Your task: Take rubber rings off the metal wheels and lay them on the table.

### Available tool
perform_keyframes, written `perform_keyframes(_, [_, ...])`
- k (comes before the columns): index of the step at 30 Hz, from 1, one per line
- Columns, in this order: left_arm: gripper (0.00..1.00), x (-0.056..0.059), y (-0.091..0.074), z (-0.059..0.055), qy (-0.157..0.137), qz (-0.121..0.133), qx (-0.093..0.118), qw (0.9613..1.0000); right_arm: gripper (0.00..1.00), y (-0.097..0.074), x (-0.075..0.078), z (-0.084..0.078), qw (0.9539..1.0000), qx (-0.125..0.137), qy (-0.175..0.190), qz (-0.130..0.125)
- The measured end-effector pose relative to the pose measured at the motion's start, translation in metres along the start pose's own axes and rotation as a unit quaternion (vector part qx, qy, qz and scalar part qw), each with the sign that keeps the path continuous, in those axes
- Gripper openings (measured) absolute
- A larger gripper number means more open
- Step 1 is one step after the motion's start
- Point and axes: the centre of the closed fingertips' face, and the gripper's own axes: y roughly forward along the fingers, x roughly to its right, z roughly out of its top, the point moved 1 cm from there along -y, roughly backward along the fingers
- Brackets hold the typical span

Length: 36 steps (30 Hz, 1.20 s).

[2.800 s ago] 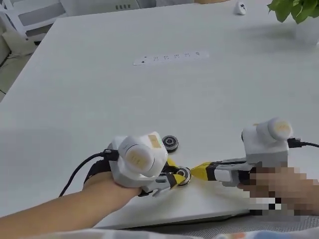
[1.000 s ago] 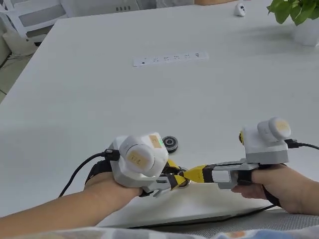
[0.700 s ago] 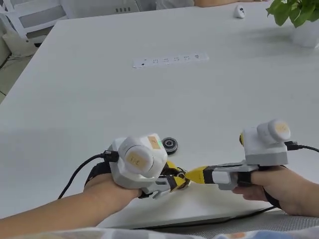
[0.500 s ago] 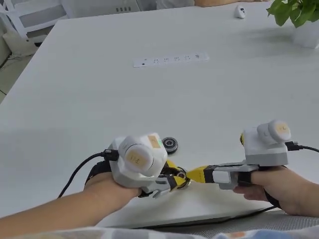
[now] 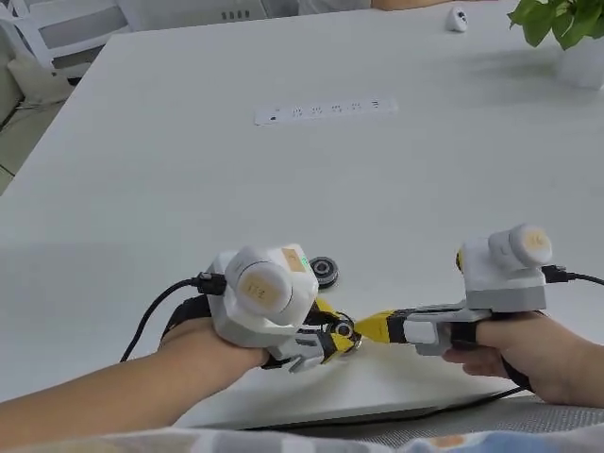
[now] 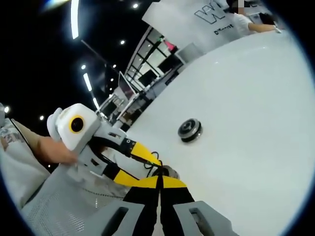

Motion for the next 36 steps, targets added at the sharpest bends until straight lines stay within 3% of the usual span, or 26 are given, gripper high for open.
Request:
perform_keyframes(17, [0.34, 0.004, -0.031, 0.010, -0.009, -0.009, 0.023, 0.9996, 0.00, -0.002, -0.002, 0.003, 1.0000, 0.009, 0.003, 0.004])
perform_keyframes(24, [0.42, 0.006, -0.049, 0.014, -0.017, -0.005, 0.039, 0.9991, 0.00, -0.004, -0.009, 0.005, 0.9999, 0.008, 0.000, 0.011])
perform_keyframes(36, [0.58, 0.008, -0.077, 0.006, -0.035, 0.010, 0.044, 0.9984, 0.00, -0.006, -0.015, 0.006, 0.9998, 0.006, -0.005, 0.017])
